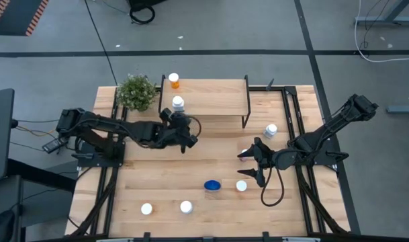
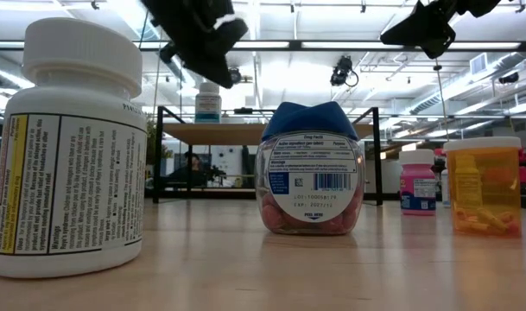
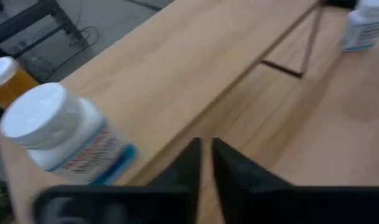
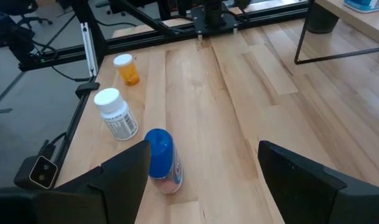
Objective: Pick and place medicine bottles onto shelf by color
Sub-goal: Put the white blue pill bottle on the shelf
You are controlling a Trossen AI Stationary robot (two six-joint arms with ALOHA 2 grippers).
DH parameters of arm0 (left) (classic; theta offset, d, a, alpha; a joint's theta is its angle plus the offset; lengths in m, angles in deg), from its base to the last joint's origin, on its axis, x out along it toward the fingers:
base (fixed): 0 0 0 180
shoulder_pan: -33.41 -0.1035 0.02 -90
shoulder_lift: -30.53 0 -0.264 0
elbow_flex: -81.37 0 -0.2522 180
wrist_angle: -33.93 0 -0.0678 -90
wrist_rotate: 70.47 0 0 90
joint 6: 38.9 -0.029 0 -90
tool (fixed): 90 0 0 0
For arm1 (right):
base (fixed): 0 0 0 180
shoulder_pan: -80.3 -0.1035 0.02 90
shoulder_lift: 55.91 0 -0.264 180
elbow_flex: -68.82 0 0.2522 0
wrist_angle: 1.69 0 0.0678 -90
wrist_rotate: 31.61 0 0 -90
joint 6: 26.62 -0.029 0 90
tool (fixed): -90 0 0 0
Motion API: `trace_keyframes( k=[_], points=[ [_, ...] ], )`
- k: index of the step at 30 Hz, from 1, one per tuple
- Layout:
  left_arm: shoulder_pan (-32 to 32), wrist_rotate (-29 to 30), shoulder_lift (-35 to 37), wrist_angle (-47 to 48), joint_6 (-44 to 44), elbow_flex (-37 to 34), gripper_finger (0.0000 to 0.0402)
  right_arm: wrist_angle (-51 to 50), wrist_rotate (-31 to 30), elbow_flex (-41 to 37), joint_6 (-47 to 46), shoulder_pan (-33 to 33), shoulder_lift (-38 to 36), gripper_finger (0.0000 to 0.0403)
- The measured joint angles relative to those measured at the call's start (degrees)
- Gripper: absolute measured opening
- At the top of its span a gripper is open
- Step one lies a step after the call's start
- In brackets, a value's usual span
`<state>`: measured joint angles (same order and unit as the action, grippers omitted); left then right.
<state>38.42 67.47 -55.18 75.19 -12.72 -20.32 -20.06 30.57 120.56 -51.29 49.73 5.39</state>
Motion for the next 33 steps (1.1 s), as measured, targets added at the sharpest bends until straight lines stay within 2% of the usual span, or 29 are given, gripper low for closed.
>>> trace_keyframes(
  k=[2, 17, 33],
  points=[
    [-1.52, 0.02, 0.00, 1.05, -0.31, 0.00, 0.0012, 0.00, 0.00, 0.00, 0.10, 0.00, 0.00, 0.0305],
    [-9.45, -4.92, -0.01, 1.41, -2.00, 0.00, 0.0004, 0.02, -2.21, 0.00, 5.83, 0.45, 0.00, 0.0305],
    [-15.65, -2.12, -0.26, 1.51, -2.87, -0.04, 0.0011, 0.02, -2.19, 0.00, 5.75, 0.46, 0.00, 0.0305]
  ],
)
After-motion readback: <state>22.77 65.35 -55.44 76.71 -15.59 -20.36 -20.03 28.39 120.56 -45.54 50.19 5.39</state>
